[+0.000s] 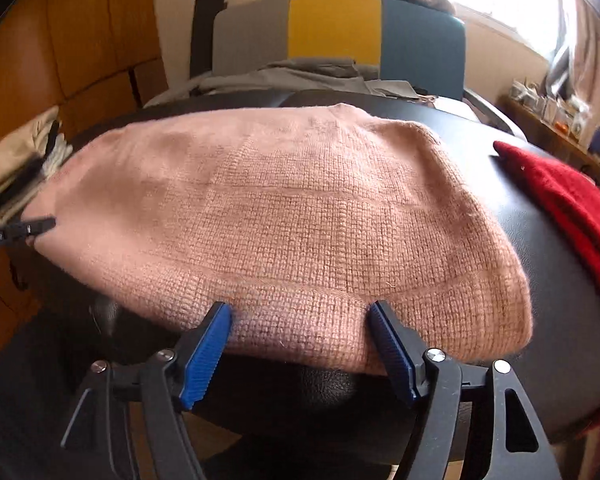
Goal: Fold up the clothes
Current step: 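Open both grippers and press the folded pink sweater flat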
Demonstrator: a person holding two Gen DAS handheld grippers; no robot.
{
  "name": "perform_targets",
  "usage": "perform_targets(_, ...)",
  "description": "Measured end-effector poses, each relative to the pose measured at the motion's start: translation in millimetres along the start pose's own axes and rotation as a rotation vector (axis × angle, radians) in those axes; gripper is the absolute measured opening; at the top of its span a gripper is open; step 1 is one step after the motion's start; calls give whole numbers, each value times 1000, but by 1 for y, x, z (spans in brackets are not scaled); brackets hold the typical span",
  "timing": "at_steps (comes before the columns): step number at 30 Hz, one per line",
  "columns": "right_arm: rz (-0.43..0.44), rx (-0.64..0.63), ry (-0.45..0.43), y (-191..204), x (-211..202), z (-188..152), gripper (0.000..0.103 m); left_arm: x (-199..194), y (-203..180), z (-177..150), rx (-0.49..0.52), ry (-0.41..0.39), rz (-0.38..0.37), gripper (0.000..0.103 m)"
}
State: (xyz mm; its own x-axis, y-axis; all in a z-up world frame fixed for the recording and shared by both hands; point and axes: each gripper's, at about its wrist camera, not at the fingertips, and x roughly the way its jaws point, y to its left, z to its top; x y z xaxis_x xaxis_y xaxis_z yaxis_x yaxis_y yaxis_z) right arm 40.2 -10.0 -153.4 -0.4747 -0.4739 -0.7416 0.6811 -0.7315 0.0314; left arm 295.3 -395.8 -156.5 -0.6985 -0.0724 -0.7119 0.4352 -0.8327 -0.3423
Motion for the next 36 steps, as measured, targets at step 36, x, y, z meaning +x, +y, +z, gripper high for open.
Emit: perform_targets(36,55,-168,-26,89,108,127,96,39,40,77,-41,-88,207,31)
